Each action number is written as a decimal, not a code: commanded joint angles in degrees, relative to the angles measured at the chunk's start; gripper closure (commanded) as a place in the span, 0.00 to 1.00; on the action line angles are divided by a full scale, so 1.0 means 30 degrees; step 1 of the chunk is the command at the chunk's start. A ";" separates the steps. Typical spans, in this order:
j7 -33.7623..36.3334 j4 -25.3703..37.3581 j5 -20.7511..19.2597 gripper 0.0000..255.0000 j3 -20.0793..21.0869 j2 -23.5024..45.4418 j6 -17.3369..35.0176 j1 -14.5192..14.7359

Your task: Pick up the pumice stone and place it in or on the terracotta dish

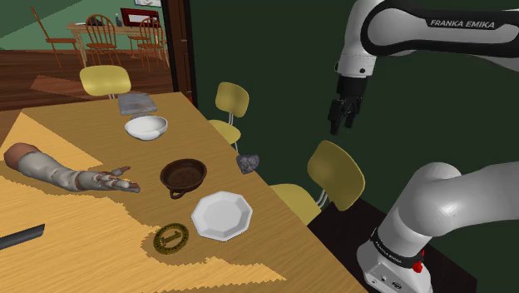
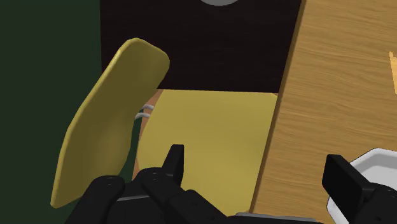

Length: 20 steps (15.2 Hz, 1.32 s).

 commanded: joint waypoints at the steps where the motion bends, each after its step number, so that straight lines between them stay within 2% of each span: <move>1: 0.0000 0.0000 0.0000 0.00 0.0000 0.0000 0.0000 0.0000; 10: -0.1740 -0.0509 0.1192 0.00 -0.0582 0.4955 0.6428 0.0877; 20: -0.4468 0.1720 0.3617 0.00 -0.0994 1.1819 1.1955 0.2107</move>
